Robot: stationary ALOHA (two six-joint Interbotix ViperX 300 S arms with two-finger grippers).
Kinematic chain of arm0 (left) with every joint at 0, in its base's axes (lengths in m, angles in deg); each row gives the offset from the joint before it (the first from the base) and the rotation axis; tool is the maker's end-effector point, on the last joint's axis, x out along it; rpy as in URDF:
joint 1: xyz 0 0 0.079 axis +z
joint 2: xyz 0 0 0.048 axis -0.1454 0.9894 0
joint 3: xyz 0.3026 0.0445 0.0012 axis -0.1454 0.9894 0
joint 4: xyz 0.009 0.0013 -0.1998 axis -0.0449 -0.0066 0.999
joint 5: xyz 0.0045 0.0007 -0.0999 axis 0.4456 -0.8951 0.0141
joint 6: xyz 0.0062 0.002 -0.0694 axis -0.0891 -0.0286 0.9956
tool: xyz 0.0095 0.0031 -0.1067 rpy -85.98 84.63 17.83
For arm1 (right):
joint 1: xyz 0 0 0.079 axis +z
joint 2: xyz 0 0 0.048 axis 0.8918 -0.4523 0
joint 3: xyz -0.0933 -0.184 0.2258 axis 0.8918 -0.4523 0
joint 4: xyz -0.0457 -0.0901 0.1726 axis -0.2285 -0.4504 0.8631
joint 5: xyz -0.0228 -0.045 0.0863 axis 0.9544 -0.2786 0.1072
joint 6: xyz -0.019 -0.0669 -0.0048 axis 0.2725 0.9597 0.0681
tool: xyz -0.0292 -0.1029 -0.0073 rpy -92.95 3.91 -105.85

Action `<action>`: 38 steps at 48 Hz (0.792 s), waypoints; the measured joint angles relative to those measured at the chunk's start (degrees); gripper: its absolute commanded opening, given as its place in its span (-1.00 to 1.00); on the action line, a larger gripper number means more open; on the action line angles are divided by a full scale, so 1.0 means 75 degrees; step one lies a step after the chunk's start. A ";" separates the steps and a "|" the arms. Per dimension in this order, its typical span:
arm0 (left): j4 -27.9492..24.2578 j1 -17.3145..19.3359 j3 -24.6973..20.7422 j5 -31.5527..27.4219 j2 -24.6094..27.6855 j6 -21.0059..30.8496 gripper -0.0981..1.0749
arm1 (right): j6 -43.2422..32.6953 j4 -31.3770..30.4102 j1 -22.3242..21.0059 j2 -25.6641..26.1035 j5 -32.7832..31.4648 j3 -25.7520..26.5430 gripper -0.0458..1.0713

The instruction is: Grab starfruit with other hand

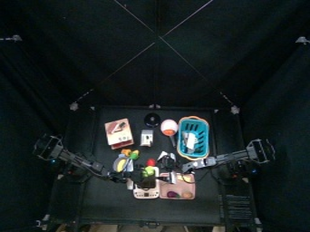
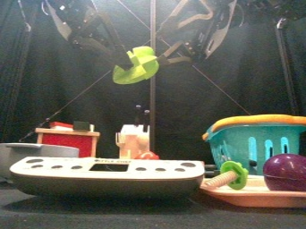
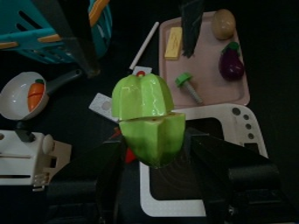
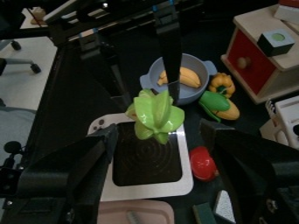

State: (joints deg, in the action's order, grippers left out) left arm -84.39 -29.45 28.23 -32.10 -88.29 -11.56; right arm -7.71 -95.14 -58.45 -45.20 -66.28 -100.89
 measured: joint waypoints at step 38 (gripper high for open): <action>-0.0094 -0.0012 0.0035 -0.0398 0.0023 0.0012 0.01 | 0.0059 -0.0023 -0.0305 -0.0621 0.0691 0.0352 -0.21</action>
State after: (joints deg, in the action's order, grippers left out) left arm -85.09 -29.54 28.49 -35.09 -88.12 -11.48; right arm -7.27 -95.32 -60.73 -49.86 -61.09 -98.25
